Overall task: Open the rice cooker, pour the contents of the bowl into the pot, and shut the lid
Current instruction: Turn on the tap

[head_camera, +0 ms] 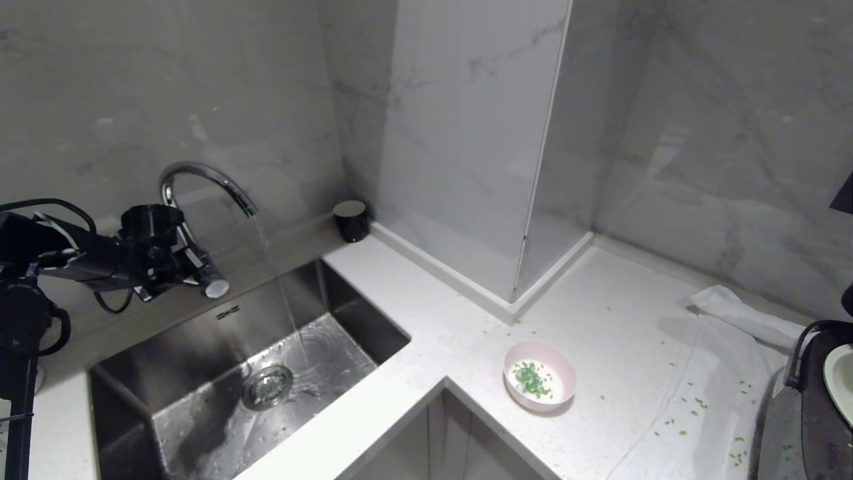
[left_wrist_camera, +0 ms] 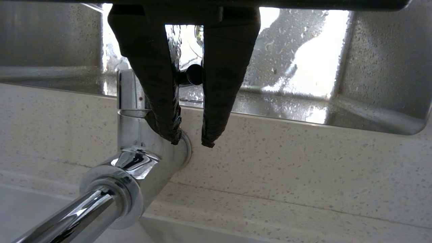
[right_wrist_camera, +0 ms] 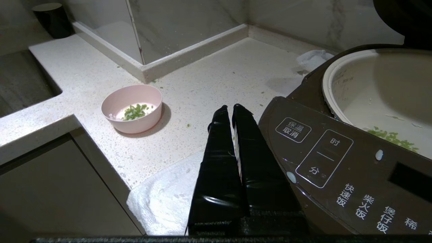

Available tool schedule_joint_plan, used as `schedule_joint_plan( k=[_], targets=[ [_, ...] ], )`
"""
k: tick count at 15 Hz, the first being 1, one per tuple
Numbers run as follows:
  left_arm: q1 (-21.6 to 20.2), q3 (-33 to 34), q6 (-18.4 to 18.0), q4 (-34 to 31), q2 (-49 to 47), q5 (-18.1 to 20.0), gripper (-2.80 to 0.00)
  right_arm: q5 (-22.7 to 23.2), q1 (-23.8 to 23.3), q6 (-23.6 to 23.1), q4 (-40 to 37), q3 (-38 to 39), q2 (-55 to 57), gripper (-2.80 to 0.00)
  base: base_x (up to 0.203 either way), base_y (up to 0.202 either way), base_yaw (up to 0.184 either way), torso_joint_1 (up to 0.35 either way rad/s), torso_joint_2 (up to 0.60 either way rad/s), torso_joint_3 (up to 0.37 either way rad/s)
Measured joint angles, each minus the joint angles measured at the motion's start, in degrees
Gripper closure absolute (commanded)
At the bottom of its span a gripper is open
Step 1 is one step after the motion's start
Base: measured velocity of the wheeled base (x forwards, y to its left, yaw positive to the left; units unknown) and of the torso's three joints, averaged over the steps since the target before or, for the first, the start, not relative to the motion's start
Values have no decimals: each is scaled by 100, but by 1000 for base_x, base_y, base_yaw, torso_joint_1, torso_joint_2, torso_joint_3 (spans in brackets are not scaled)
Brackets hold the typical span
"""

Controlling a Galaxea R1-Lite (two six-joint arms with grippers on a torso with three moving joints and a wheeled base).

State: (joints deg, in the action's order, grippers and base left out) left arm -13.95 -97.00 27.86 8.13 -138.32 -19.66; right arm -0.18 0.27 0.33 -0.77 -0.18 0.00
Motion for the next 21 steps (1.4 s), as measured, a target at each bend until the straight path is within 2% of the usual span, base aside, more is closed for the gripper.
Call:
schedule_joint_plan(
  k=[3, 4, 5, 15, 17, 21],
  targets=[
    [0, -10, 9, 2, 7, 3, 0, 2, 0, 2, -2, 0, 0, 0, 0, 0, 0, 0, 0, 0],
    [-2, -14, 11, 1, 7, 4, -151, 1, 0, 0, -1, 0, 0, 0, 0, 0, 0, 0, 0, 0],
    [-2, -14, 12, 4, 7, 3, -280, 0, 0, 0, -2, 0, 0, 0, 0, 0, 0, 0, 0, 0],
    [-12, 100, 26, -9, 106, 9, -280, 1, -2, 3, -2, 0, 0, 0, 0, 0, 0, 0, 0, 0],
    [43, 358, 32, -4, 306, 24, -280, 0, 0, 2, -2, 0, 0, 0, 0, 0, 0, 0, 0, 0],
    [281, 1384, 22, 10, 925, 152, -280, 0, 0, 0, -2, 0, 0, 0, 0, 0, 0, 0, 0, 0]
  ],
)
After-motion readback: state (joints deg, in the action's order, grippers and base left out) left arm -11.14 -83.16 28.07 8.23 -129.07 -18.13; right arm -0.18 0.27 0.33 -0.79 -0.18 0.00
